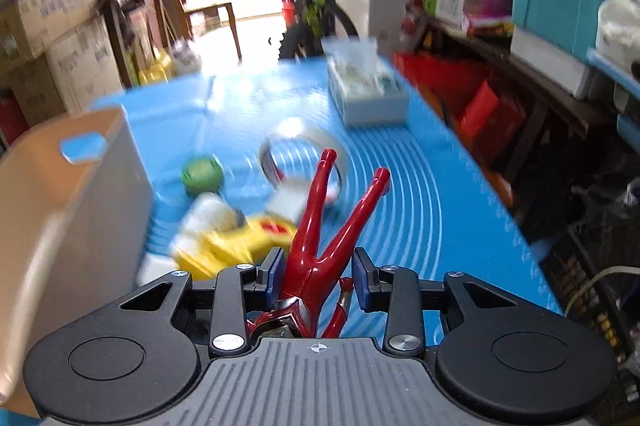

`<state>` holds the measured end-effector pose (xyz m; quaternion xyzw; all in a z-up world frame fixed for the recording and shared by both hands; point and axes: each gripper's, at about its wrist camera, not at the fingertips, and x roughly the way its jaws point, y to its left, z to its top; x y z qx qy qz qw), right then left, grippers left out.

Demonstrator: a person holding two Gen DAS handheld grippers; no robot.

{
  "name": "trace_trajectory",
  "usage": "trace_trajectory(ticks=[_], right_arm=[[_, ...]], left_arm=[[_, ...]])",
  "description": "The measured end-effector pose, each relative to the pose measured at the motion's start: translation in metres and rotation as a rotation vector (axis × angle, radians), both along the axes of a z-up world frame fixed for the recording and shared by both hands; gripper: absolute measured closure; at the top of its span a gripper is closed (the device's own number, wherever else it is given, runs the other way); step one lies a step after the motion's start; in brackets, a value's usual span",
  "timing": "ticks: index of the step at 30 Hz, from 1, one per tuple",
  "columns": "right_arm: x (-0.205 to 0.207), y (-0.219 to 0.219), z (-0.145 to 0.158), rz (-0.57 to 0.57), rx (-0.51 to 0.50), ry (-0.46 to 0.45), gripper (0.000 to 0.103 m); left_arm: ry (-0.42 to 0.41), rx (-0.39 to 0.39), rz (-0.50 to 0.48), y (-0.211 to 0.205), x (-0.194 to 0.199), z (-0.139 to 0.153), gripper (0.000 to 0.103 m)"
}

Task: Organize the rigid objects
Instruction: 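Lift the red action figure with the right tool and drop it into the basket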

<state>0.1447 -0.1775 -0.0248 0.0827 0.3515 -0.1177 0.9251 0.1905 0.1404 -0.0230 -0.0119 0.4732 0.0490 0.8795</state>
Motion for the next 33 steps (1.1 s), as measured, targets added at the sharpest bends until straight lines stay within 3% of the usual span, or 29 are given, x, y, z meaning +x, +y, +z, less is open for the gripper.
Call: trace_trajectory(ticks=[8, 13, 17, 24, 33], right_arm=[[0.013, 0.038, 0.066, 0.132, 0.019, -0.179, 0.06], [0.033, 0.076, 0.083, 0.232, 0.041, -0.215, 0.06], [0.045, 0.109, 0.07, 0.303, 0.04, -0.185, 0.06], [0.053, 0.16, 0.019, 0.414, -0.013, -0.046, 0.06], [0.052, 0.196, -0.017, 0.528, -0.096, 0.105, 0.06]], left_arm=[[-0.002, -0.003, 0.003, -0.001, 0.0, 0.0, 0.09], [-0.001, -0.009, 0.007, -0.001, 0.0, 0.001, 0.091], [-0.001, -0.013, 0.012, 0.0, 0.001, 0.0, 0.091], [-0.004, -0.008, 0.01, -0.001, 0.0, -0.001, 0.091], [-0.009, 0.002, 0.007, -0.002, 0.001, -0.001, 0.091]])
